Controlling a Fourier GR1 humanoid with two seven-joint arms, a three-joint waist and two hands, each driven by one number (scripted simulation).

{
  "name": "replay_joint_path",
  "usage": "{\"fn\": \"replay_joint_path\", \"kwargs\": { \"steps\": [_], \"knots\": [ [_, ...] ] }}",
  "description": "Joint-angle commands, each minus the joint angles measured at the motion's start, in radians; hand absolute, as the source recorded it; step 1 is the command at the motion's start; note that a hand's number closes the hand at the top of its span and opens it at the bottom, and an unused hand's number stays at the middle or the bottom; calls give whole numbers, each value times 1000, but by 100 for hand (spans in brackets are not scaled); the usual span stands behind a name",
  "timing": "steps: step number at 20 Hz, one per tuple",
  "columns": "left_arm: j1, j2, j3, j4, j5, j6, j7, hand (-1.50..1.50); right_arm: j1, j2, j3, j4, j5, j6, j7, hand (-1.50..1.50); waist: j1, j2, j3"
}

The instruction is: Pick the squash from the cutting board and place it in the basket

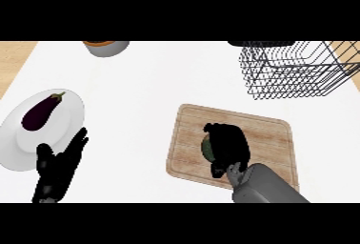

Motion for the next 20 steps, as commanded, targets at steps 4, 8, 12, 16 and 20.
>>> {"fn": "replay_joint_path", "kwargs": {
  "steps": [4,8,12,16,20],
  "knots": [
    [74,-15,-2,41,-14,-14,-3,0,-32,3,37,94,107,-6,-77,150,10,10,-14],
    [76,-35,-9,22,-31,4,35,0,-2,-57,-1,-41,89,77,-82,150,-4,7,-14],
    [68,-55,-17,12,-51,1,32,0,-35,38,8,129,154,-8,-148,150,7,10,-14],
    [30,-30,27,15,-22,-21,85,0,-31,115,28,164,166,-19,-168,150,8,11,-14],
    [70,-51,20,6,-46,-23,41,0,-71,129,-2,120,242,-58,-150,150,4,8,-14]
  ]
}}
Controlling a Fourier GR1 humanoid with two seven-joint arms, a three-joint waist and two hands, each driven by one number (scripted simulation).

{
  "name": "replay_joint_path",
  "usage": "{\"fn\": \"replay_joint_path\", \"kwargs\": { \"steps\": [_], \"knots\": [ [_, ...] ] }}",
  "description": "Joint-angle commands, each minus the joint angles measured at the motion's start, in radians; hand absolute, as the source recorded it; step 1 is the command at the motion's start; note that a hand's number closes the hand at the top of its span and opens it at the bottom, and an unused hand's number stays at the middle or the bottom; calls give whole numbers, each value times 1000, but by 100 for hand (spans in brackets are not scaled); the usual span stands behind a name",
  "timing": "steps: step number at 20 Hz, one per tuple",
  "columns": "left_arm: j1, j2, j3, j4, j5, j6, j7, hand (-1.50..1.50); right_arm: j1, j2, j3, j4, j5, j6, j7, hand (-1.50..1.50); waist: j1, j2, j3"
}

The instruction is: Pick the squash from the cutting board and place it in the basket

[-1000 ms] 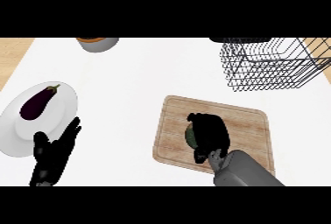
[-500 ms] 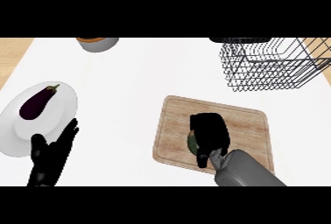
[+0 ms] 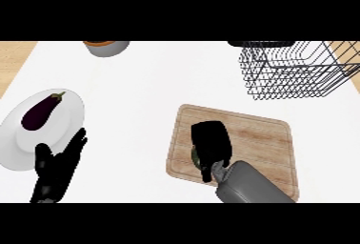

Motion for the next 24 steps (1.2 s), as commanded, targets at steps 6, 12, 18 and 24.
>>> {"fn": "replay_joint_path", "kwargs": {
  "steps": [6,12,18,24],
  "knots": [
    [57,-15,-4,36,-9,8,23,0,26,116,-195,-309,-142,-326,-11,150,-26,6,-4],
    [72,-19,6,47,-12,-6,-9,0,-103,107,-366,-470,-134,-336,46,150,-12,8,-10],
    [35,-47,-10,80,-44,7,-10,0,-285,45,-532,-571,-119,-170,256,150,-13,8,-11],
    [46,-20,16,62,-19,-33,20,0,-366,-108,-785,-573,-283,-74,233,150,-10,10,-10]
  ]
}}
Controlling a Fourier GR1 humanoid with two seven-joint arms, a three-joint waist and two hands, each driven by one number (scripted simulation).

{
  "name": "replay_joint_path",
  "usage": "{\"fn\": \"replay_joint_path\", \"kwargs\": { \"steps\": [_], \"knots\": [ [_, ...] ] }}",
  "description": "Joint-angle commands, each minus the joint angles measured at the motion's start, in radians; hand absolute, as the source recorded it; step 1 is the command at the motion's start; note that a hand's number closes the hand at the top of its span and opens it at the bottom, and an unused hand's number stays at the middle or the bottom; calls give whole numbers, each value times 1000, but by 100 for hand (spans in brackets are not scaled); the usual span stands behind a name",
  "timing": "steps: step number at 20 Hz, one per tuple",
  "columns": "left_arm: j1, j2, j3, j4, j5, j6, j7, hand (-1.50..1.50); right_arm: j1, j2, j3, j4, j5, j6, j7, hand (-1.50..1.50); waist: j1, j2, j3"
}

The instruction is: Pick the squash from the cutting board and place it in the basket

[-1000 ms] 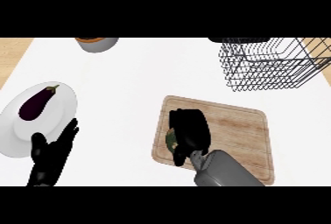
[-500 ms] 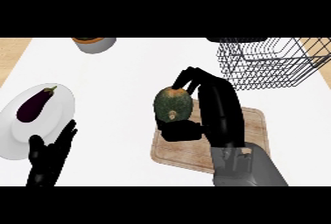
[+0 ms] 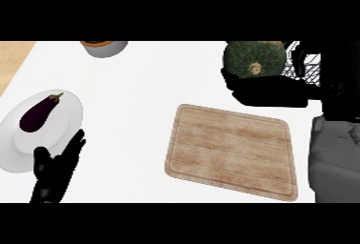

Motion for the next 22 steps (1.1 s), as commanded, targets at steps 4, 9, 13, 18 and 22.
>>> {"fn": "replay_joint_path", "kwargs": {
  "steps": [4,9,13,18,22],
  "knots": [
    [9,-40,-27,32,-15,19,73,0,-195,-147,-225,113,-126,124,35,150,5,8,-11],
    [26,-9,7,72,0,-50,3,0,-211,-187,-277,359,-122,53,-104,150,20,14,-12],
    [-11,-30,4,42,-6,-15,81,0,-177,-214,-268,466,-106,31,-235,150,20,15,-11],
    [-6,-38,21,120,-18,-34,1,0,-236,-273,-318,663,-127,26,-353,150,24,17,-12],
    [16,-38,2,31,-34,-21,60,0,-212,-212,-332,759,-125,-78,-417,150,25,14,-11]
  ]
}}
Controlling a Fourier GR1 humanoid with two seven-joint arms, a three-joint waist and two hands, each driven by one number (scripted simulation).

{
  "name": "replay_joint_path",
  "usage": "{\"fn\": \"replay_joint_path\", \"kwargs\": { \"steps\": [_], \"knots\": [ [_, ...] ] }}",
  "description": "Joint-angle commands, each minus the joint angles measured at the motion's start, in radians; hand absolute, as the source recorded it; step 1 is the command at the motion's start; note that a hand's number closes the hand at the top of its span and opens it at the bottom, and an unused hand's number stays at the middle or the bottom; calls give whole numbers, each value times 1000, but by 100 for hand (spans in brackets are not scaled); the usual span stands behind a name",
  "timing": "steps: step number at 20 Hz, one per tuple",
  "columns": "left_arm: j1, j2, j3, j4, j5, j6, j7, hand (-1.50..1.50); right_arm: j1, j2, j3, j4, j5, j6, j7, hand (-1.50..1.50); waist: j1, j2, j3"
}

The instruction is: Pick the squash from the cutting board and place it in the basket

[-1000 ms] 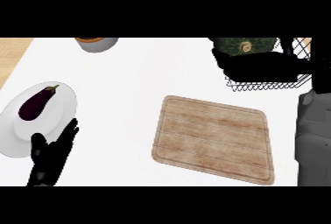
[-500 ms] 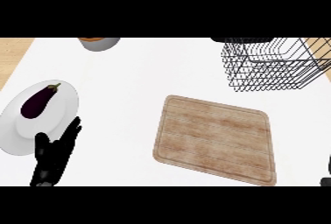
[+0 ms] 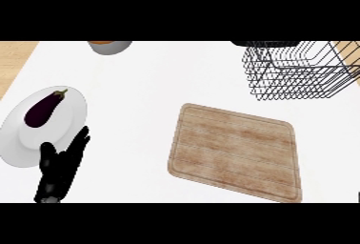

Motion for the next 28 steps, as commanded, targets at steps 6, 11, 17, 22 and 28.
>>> {"fn": "replay_joint_path", "kwargs": {
  "steps": [6,11,17,22,28],
  "knots": [
    [38,16,19,63,28,-62,21,0,-25,13,-144,294,-86,-157,-204,150,14,14,-11],
    [-15,-30,-7,80,-35,-5,47,0,16,-10,-161,371,-141,-130,-347,150,-5,9,-11],
    [8,2,27,29,2,-39,65,0,84,-55,-87,462,42,-275,-336,150,0,10,-11],
    [-12,-57,4,70,-26,-3,60,0,31,-142,-51,548,60,-171,-427,-150,-4,9,-11],
    [-2,-43,23,86,-28,-35,35,0,32,-186,-113,621,5,-192,-552,-150,-7,8,-11]
  ]
}}
